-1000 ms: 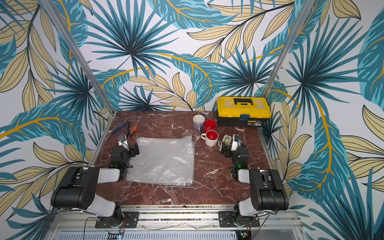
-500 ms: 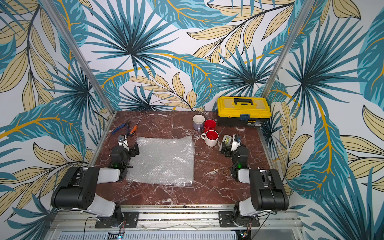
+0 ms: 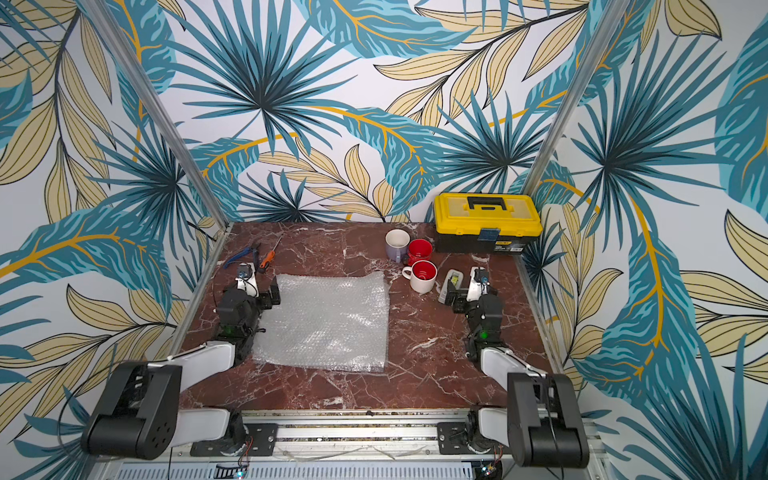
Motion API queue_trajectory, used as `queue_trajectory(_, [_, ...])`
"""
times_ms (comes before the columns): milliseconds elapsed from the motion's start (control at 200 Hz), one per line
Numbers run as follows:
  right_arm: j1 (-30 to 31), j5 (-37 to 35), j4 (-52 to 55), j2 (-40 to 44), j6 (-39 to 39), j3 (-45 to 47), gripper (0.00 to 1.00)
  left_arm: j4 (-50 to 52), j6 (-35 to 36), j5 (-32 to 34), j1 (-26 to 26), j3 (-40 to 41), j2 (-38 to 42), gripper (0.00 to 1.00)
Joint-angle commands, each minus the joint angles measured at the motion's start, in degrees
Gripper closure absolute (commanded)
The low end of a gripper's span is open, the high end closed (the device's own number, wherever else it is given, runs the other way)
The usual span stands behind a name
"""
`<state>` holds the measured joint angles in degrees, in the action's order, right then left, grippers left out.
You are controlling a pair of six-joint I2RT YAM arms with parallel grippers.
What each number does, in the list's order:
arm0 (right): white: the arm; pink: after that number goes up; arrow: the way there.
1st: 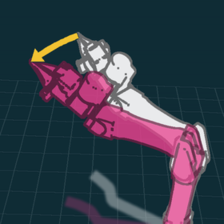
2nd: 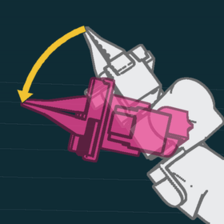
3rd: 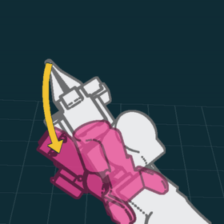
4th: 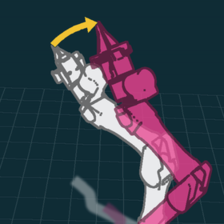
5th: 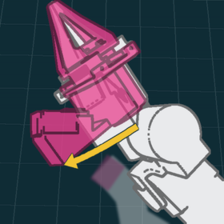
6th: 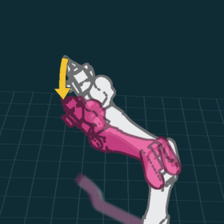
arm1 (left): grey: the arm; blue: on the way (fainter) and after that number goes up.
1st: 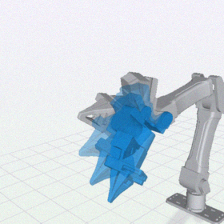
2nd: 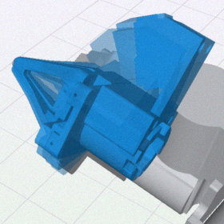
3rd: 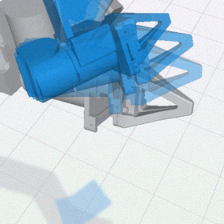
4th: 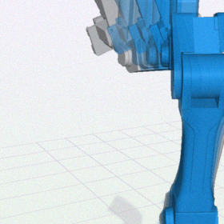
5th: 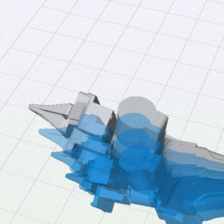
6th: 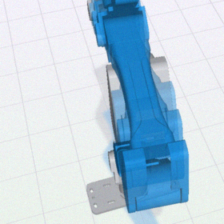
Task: Wrap mugs in bubble wrap
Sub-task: Pick up the mug from the center of the board.
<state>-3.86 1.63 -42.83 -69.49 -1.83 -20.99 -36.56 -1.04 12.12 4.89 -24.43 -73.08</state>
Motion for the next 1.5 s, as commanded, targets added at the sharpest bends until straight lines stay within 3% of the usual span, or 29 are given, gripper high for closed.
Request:
queue_trajectory(0, [0.25,-0.90,13.06,4.97,-5.56,-2.86,0.00,15.79,-5.64,3.37,0.81,-7.32,4.81,0.00])
queue_trajectory(180, [0.25,-0.10,33.27,7.48,-16.69,-11.58,0.00,39.12,-20.22,5.49,0.92,-17.62,6.40,0.00])
queue_trajectory(305, [0.25,-4.43,47.79,5.64,-24.18,-18.31,0.00,48.01,-24.86,1.38,0.92,-21.55,7.08,0.00])
queue_trajectory(491, [0.42,6.73,54.75,2.79,-25.67,-23.28,0.00,51.40,-27.55,-8.33,1.30,-21.46,9.64,0.00])
queue_trajectory(571, [1.76,8.21,58.68,1.72,-26.80,-24.96,0.01,51.94,-27.41,-10.52,2.96,-21.00,10.45,0.00])
queue_trajectory(776, [12.66,2.03,65.12,-2.40,-26.70,-33.06,0.18,56.11,-29.34,-14.55,5.39,-20.62,10.41,0.00])
queue_trajectory(981, [20.78,-3.74,69.78,-15.40,-26.84,-47.81,0.32,56.08,-31.58,-16.65,5.01,-19.51,9.94,0.00])
queue_trajectory(1287, [24.63,-7.15,78.37,-37.21,-25.15,-72.68,0.54,56.06,-33.80,-26.43,-2.04,-19.94,8.79,0.00])
queue_trajectory(1497, [24.76,-11.92,85.03,-48.53,-23.94,-86.19,0.59,52.76,-36.58,-31.47,-3.65,-19.31,7.27,0.00])
